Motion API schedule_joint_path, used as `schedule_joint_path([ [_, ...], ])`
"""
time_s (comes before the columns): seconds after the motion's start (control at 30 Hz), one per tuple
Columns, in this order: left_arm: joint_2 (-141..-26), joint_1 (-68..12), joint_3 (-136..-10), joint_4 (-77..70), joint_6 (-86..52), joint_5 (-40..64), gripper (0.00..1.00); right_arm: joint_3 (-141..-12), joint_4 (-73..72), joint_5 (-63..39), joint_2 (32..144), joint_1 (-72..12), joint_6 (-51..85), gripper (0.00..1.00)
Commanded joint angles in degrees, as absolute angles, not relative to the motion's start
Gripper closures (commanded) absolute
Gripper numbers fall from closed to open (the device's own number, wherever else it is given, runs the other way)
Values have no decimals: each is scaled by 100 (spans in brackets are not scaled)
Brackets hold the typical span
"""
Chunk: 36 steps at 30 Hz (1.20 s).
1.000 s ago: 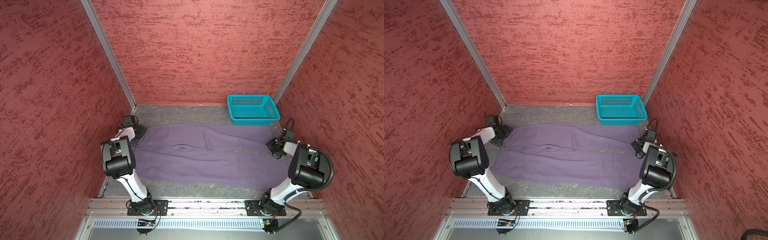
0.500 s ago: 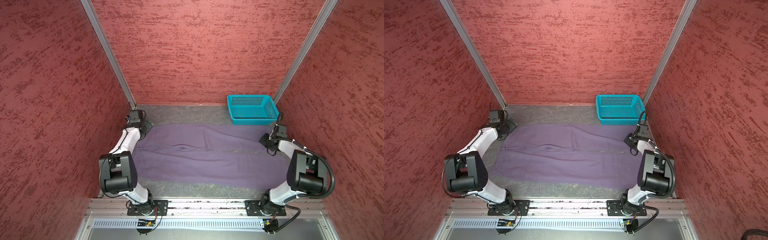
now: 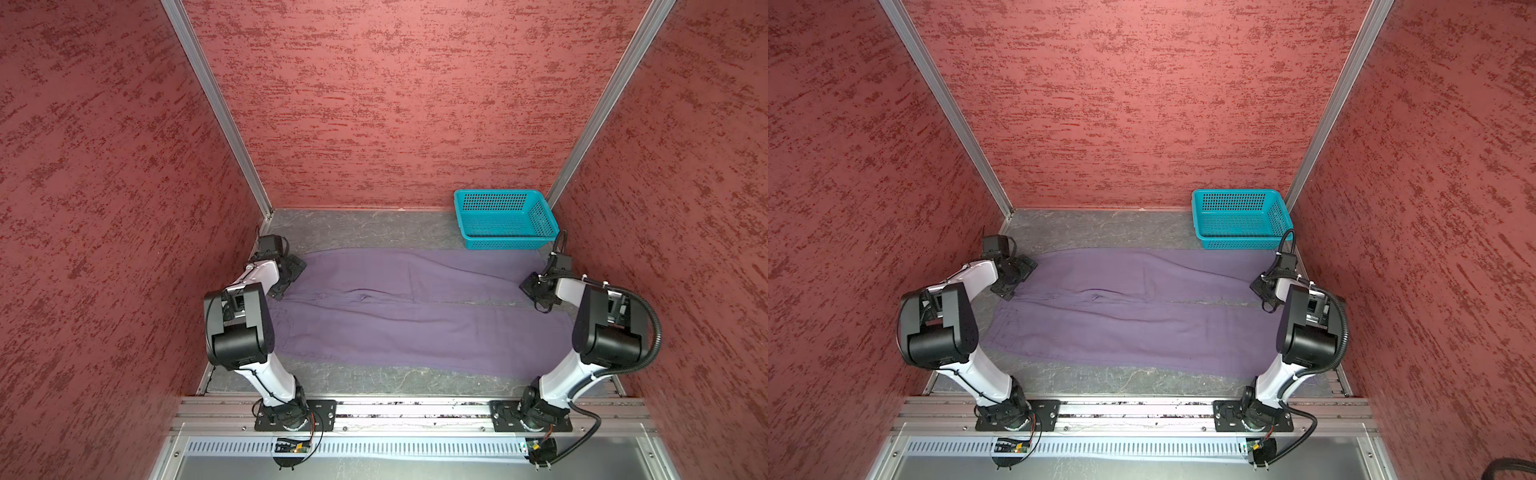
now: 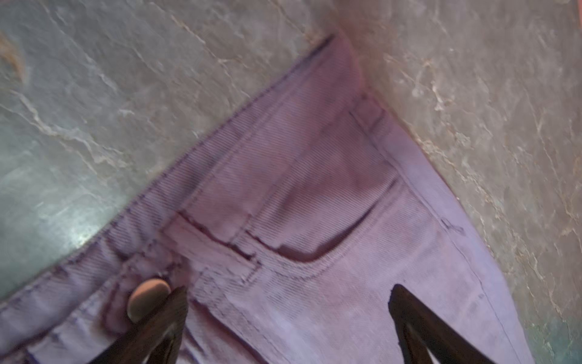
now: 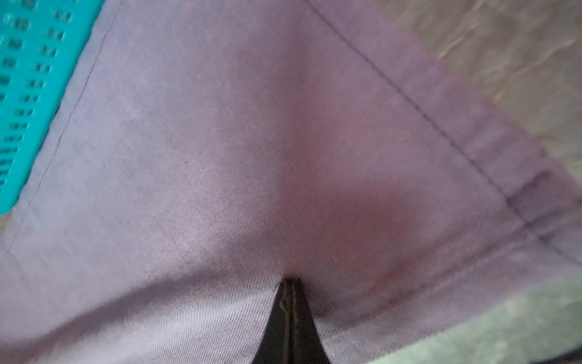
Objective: Fold and stack the trousers
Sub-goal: Flatten out the trousers at the center of the table.
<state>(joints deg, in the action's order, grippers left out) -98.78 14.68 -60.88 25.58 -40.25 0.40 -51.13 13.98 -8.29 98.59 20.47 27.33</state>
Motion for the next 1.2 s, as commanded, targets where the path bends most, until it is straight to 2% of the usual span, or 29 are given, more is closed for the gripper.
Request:
schedule_joint_path([
  [0.0, -10010, 1611, -5999, 2370, -4039, 171, 0, -5121, 1651, -760, 10129, 2389, 3008, 95],
  [0.2, -10016, 1777, -6015, 2355, -3986, 246, 0, -5174, 1627, -1137, 10217, 2672, 3287, 96],
  [0.33, -9764, 1502, -6233, 2555, -3753, 61, 0, -5248, 1637, -1476, 9989, 2670, 3078, 97],
  [0.47, -9179, 1090, -6423, 2792, -3684, -156, 0, -5180, 1890, -1369, 9141, 2670, 3018, 96],
  [0.6, -8346, 882, -6316, 2944, -3699, -281, 0, -4961, 2570, -624, 7972, 2672, 2923, 93],
  [0.63, -8103, 850, -6212, 2929, -3724, -281, 0, -4819, 2666, -442, 7672, 2672, 2934, 86],
  [0.7, -7677, 818, -5947, 2840, -3754, -180, 0, -4434, 2637, -407, 7121, 2672, 3068, 62],
  [0.73, -7471, 817, -5788, 2776, -3753, -44, 0, -4231, 2594, -508, 6861, 2673, 3149, 55],
  [0.87, -6919, 776, -5226, 2774, -3788, 436, 0, -3772, 2815, -444, 6163, 2677, 3519, 43],
  [1.03, -6317, 755, -4617, 2890, -3817, 773, 1, -3471, 3332, -405, 5811, 2793, 3693, 13],
  [1.1, -6117, 770, -4431, 2935, -3768, 825, 0, -3415, 3570, -198, 5845, 2841, 3762, 8],
  [1.17, -5976, 815, -4308, 2987, -3705, 883, 0, -3477, 3912, 231, 5953, 2878, 3771, 7],
])
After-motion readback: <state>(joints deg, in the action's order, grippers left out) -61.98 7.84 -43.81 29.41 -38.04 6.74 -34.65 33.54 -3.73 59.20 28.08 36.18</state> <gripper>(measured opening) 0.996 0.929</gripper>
